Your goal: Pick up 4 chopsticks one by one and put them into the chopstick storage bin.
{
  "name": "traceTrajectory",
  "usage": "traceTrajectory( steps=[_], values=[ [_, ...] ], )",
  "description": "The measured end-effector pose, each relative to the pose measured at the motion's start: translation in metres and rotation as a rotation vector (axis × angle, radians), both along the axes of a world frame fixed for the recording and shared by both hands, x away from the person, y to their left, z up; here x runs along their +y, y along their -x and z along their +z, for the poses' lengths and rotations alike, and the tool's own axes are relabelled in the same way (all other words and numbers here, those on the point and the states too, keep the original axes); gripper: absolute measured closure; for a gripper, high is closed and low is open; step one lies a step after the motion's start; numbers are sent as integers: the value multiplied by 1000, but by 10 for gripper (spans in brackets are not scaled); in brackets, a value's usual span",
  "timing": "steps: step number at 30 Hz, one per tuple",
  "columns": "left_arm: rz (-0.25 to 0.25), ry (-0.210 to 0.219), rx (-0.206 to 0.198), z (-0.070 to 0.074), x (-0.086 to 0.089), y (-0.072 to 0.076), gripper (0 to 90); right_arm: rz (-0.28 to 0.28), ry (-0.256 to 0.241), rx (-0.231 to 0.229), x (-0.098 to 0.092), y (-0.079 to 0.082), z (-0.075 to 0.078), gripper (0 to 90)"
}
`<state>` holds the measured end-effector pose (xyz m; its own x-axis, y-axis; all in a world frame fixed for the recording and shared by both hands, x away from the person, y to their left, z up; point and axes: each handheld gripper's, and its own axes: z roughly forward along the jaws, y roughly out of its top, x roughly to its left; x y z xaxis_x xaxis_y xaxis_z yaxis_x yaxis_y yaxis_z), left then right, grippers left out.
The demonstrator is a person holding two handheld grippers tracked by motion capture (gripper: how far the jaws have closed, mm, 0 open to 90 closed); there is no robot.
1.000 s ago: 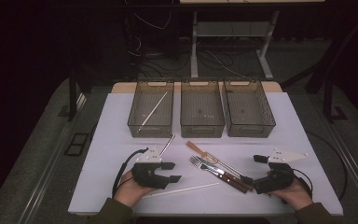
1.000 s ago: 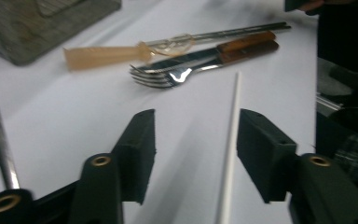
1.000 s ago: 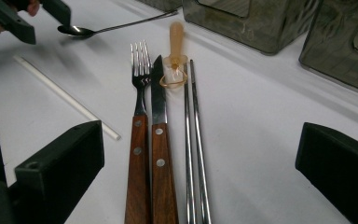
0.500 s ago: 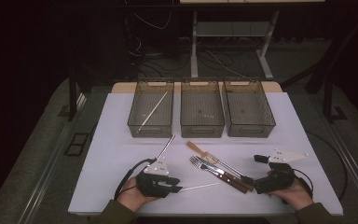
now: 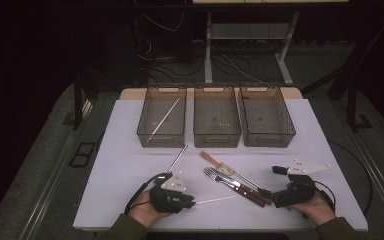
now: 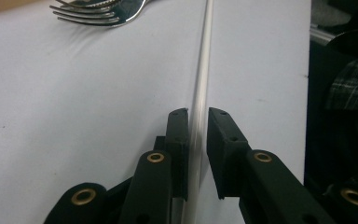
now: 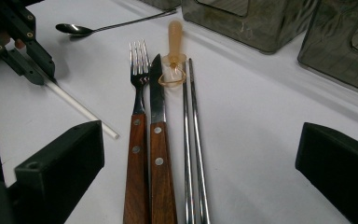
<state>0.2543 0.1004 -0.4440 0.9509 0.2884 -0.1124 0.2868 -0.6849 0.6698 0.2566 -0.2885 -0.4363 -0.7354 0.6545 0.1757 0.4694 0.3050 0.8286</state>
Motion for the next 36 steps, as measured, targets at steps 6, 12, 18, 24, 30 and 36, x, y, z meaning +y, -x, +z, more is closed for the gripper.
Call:
traceTrajectory(
  steps=[6, 12, 18, 24, 30, 36],
  values=[
    [-3, 0, -9, -1, 0, 0, 798, -1, -1, -1, 0, 0, 0, 13],
    [4, -8, -10, -1, -2, 1, 818, 0, 0, 1, 0, 0, 0, 13],
    [-6, -16, -6, 0, -3, 0, 834, 2, 2, 1, 0, 0, 0, 13],
    [-8, -7, 3, 0, -2, -2, 842, 0, 0, 1, 0, 0, 0, 13],
    [2, -8, 13, 0, -1, -3, 842, -1, -1, -1, 0, 0, 0, 13],
    [13, 15, 29, 4, 3, -4, 842, -3, -2, -1, 0, 0, 1, 13]
  ],
)
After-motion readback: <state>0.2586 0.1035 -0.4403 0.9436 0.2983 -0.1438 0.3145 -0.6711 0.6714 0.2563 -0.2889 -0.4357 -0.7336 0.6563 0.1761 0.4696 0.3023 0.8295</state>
